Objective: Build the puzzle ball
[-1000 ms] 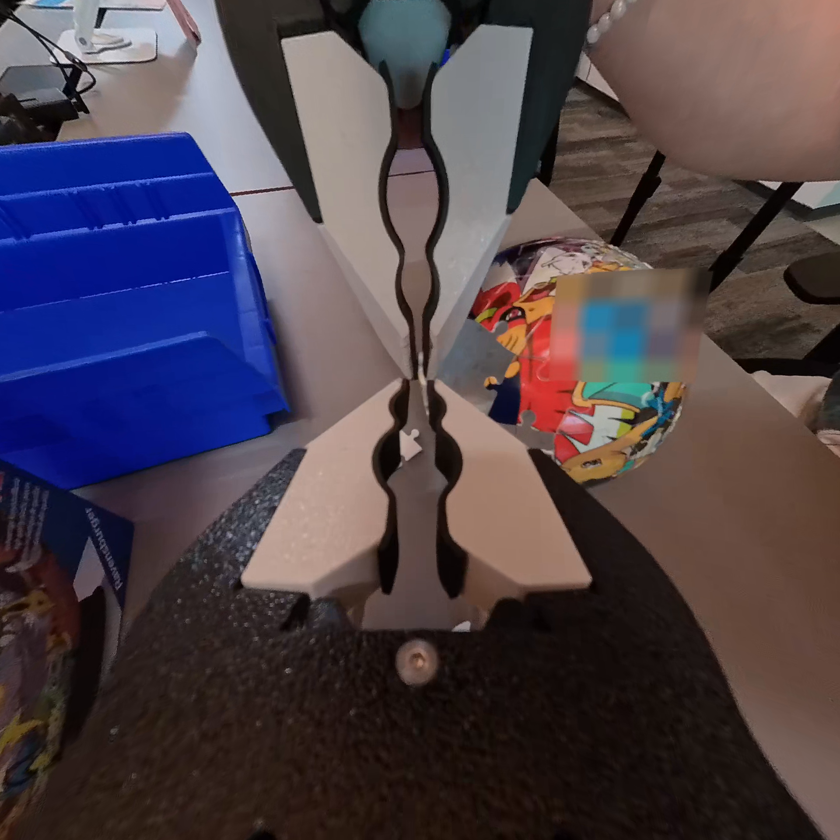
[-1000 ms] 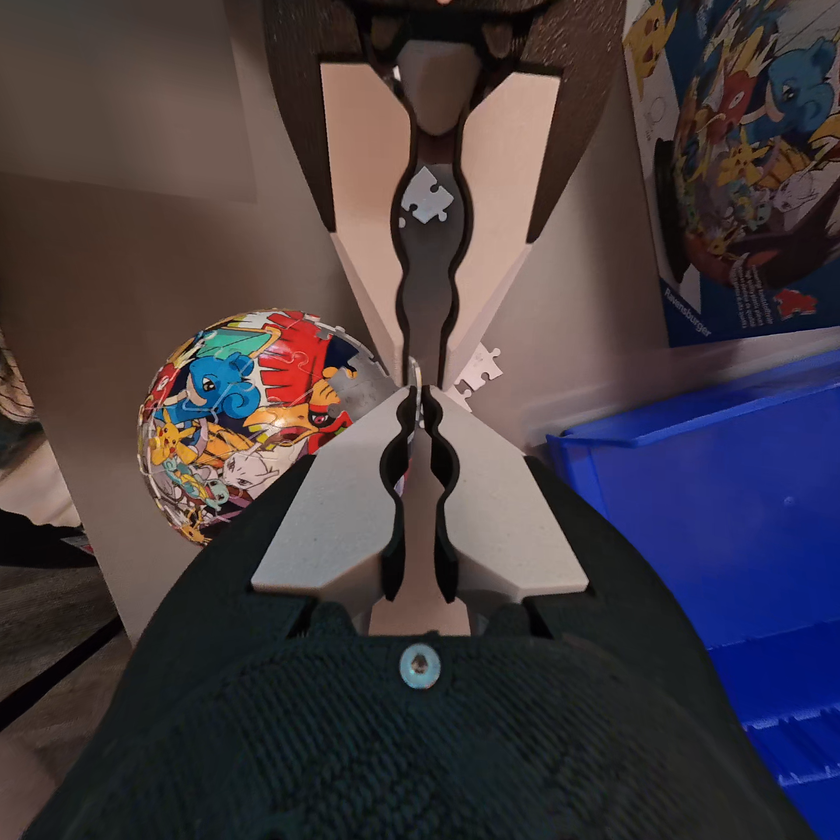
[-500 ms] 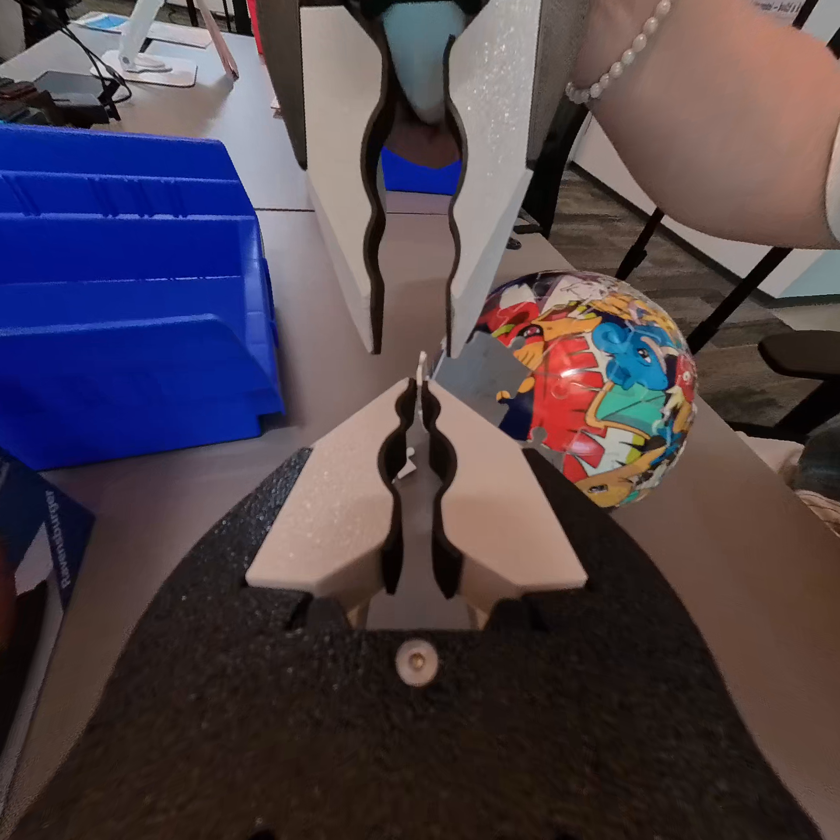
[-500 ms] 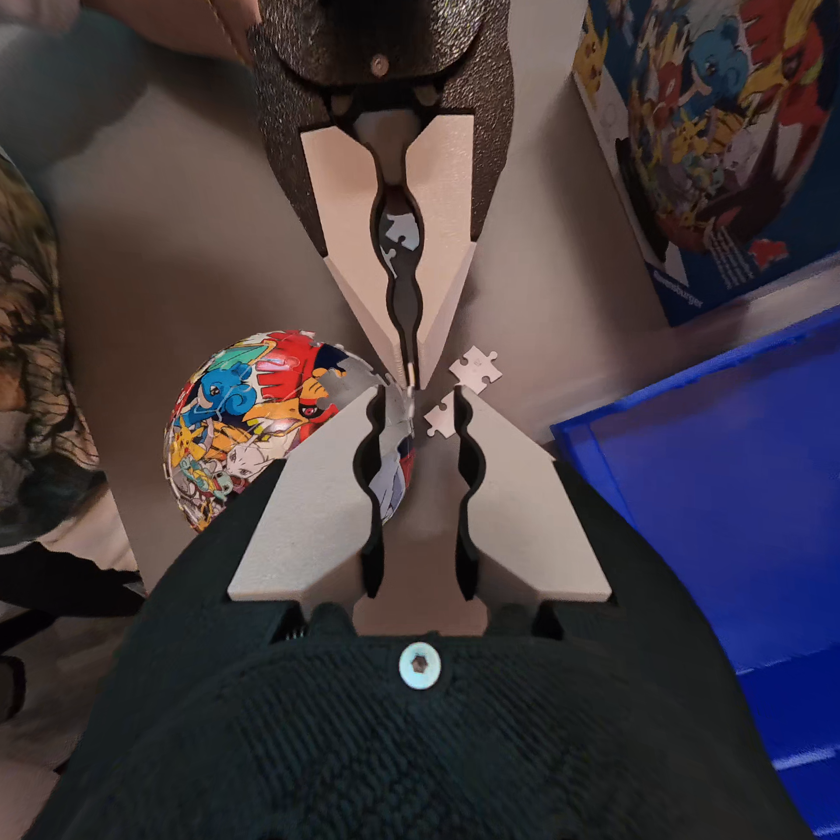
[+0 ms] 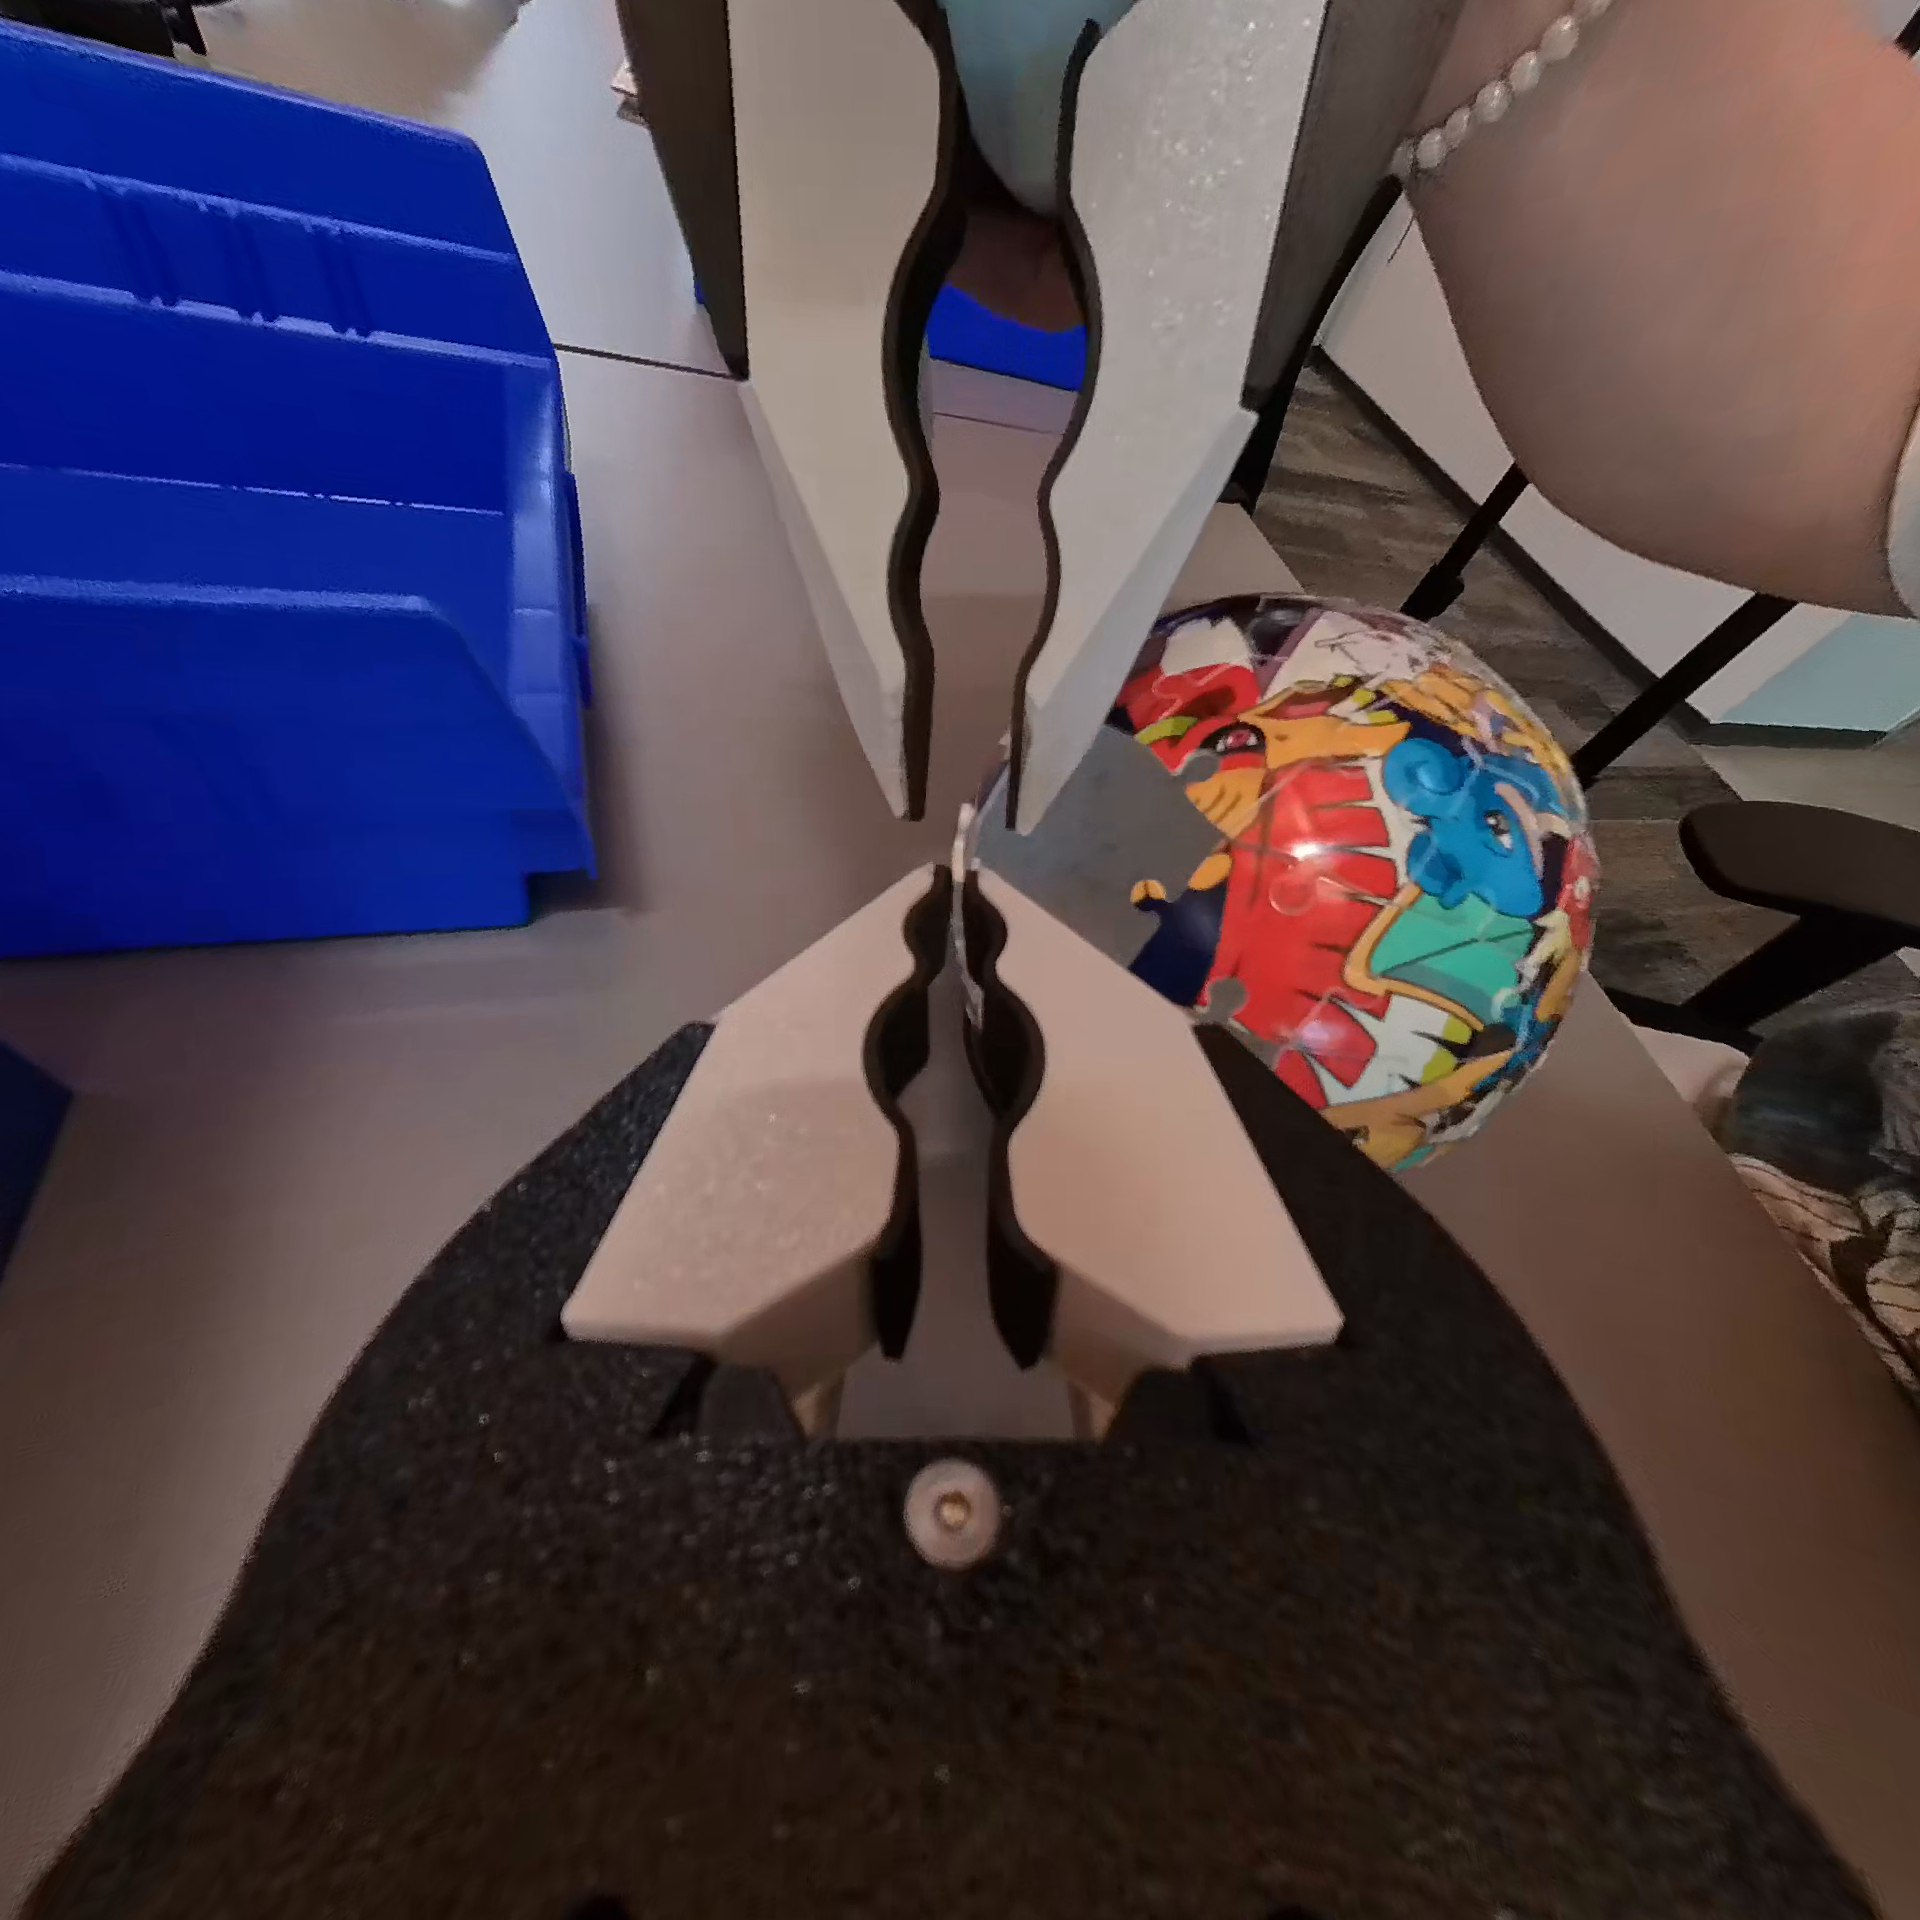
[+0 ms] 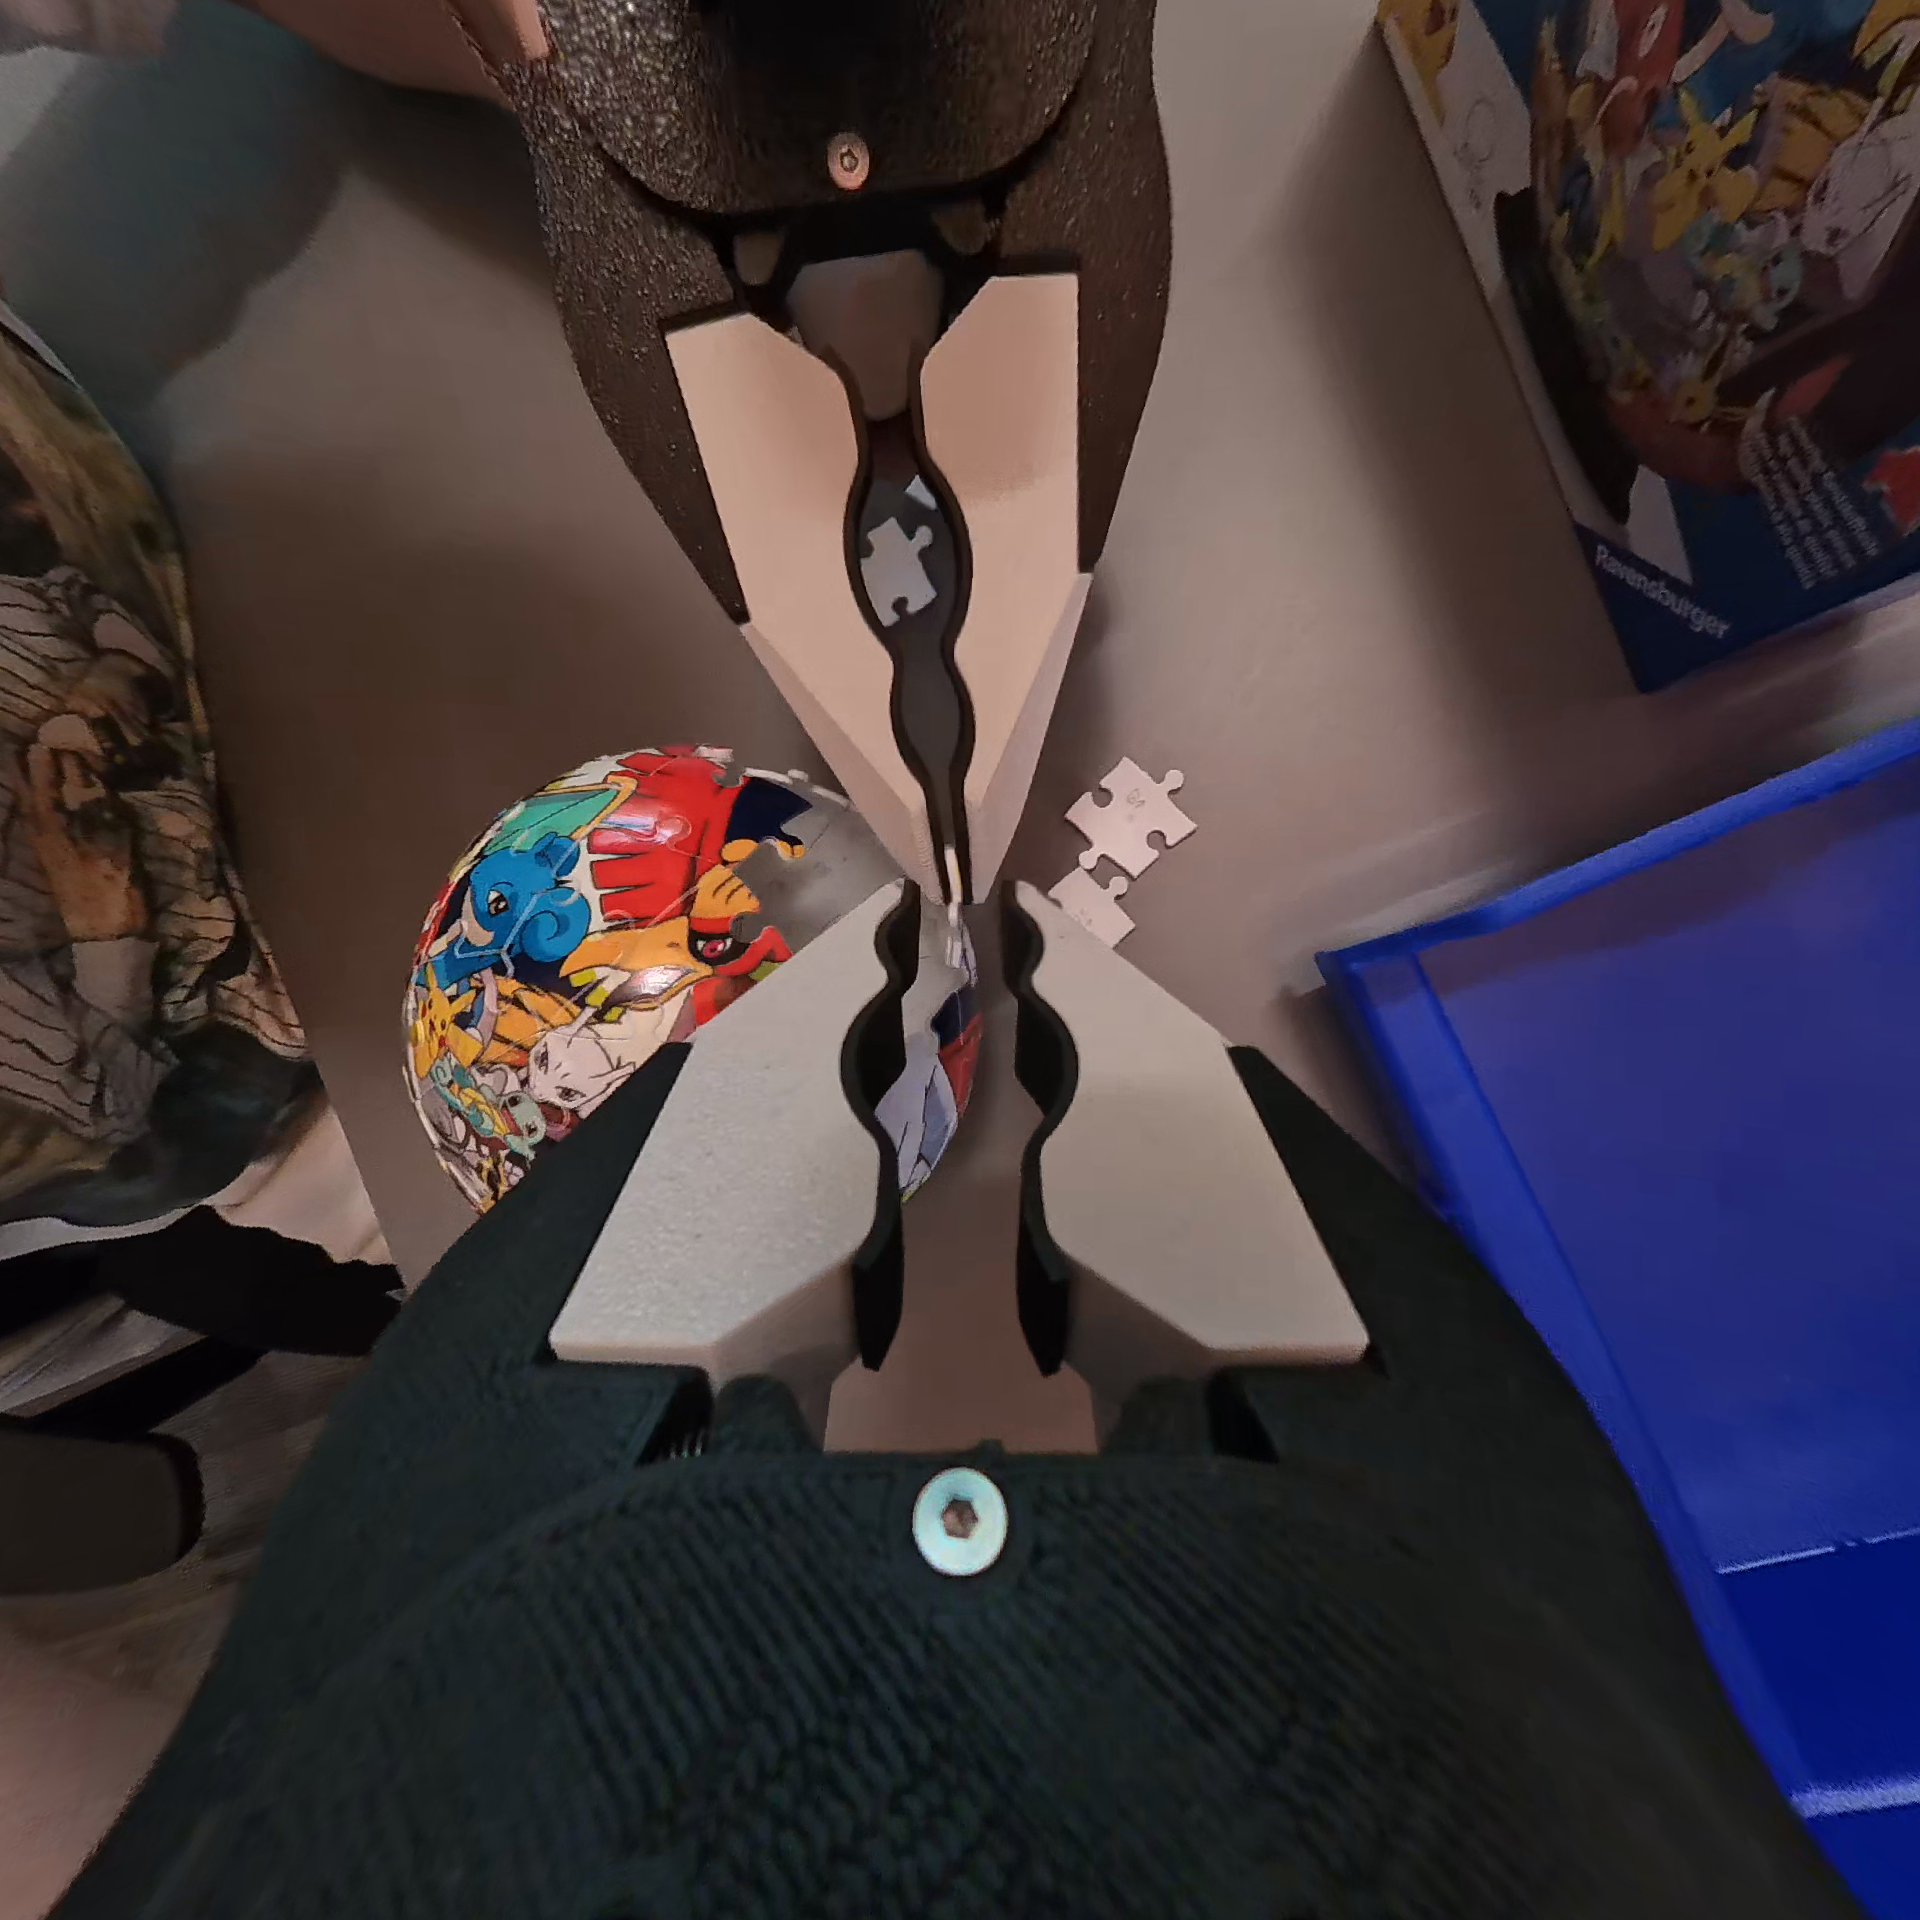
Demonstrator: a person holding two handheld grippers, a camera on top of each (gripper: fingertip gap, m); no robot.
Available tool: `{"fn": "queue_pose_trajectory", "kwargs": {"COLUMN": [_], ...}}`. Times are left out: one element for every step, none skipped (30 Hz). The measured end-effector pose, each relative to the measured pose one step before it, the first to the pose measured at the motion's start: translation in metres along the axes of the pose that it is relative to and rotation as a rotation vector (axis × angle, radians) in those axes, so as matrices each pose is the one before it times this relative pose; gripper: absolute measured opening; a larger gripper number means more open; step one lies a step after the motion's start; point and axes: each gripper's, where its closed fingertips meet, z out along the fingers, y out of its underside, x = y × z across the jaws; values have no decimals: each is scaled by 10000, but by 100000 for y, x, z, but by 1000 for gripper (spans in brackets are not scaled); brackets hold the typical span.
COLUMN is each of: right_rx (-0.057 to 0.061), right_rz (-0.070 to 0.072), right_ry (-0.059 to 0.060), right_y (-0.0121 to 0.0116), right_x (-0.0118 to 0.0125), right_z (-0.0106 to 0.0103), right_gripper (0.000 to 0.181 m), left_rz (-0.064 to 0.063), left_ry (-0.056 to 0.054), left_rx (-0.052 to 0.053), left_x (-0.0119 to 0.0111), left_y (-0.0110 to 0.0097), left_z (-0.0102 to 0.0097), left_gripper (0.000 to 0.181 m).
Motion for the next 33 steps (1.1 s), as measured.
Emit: {"fn": "queue_pose_trajectory", "kwargs": {"right_rx": [-72, -89, -82, -87, -65, -100, -155, -150, -116, -104, -109, -102, -71, -59, -61, -68, -83, -91, -92, -83, -73, -80, -78, -69, -48, -58, -29, -3, 36, 35, 17, 32, 40], "right_rz": [81, 40, 24, 17, 19, 29, 8, -33, -44, -18, -21, -80, -126, -122, -97, -78, -94, -104, -100, -105, -70, -36, -5, -2, 1, -7, 6, 17, 21, 18, 3, -12, -2], "right_ry": [-109, -15, 8, -38, -30, 15, 53, 96, 63, 11, -28, -60, -25, 88, 65, 60, 71, 71, 76, 73, 152, 217, 38, -130, -21, 50, 21, 33, 92, 40, -26, -35, -87], "right_y": [123, 133, 119, 122, 69, 117, 193, 167, 114, 103, 97, 98, 42, 22, 21, 22, 16, 6, 12, -9, -1, 38, 52, 47, 21, 49, 23, -22, -97, -76, -67, -91, -106], "right_x": [-75, 56, 60, -32, -40, 23, 69, 114, 62, -2, -48, -143, -130, 21, -18, -8, 4, 2, 14, 1, 115, 251, 27, -187, -34, 61, 10, 42, 121, 43, -50, -72, -157], "right_z": [96, 88, 96, 92, 89, 85, 75, 76, 93, 89, 111, 80, 38, -9, -48, -26, -14, 21, 3, -9, -9, -20, -21, -1, 24, 35, -2, -27, -68, -105, -132, -117, -89], "right_gripper": [13, 13, 12, 12, 11, 11, 11, 11, 11, 10, 7, 4, 1, 1, 1, 1, 1, 1, 1, 1, 4, 10, 9, 5, 5, 7, 7, 8, 10, 11, 10, 8, 5], "left_rz": [-25, -2, 16, 29, 73, 82, 73, 96, 113, 123, 100, 65, 33, 15, 13, 51, 99, 101, 69, 63, 69, 65, 51, 29, 2, 1, 15, 27, 21, -8, -18, -11, -19], "left_ry": [13, -30, -38, -47, -55, -59, -50, -53, -43, -43, -42, -34, -28, 2, -12, -15, -27, -40, -33, -12, -29, -40, -24, 9, 6, -2, 2, -8, -3, 4, -1, 8, 13], "left_rx": [6, 22, 13, 2, 4, -13, -17, -17, -19, -45, -52, -8, 24, 17, 5, -18, -23, -11, -19, -36, 5, 44, 29, -3, -13, 9, 6, -28, -12, 13, 30, 28, -8], "left_x": [41, -3, 2, 9, -2, -4, 7, 23, 28, 24, 18, 14, 1, 34, 8, 12, -8, -3, 3, 30, -2, -20, 7, 40, 20, 5, 10, -5, -2, 1, -15, 3, 6], "left_y": [27, -12, -28, -31, -39, -7, -3, 8, 7, 49, 70, 15, -40, -27, -21, 12, 23, 9, 3, 26, -19, -68, -31, 37, 61, 22, 14, 51, 18, -10, -21, 0, 31], "left_z": [58, 23, -1, 0, -19, -21, -1, -8, -1, 15, 20, 10, 8, 11, 0, -3, -4, -23, -27, -15, 8, 17, 47, 63, 48, 29, 8, 11, 20, 15, 15, 28, 43], "left_gripper": [0, 0, 0, 0, 0, 0, 0, 0, 0, 0, 0, 0, 0, 0, 0, 0, 0, 0, 0, 0, 0, 0, 0, 0, 0, 0, 0, 0, 0, 0, 0, 0, 0]}}
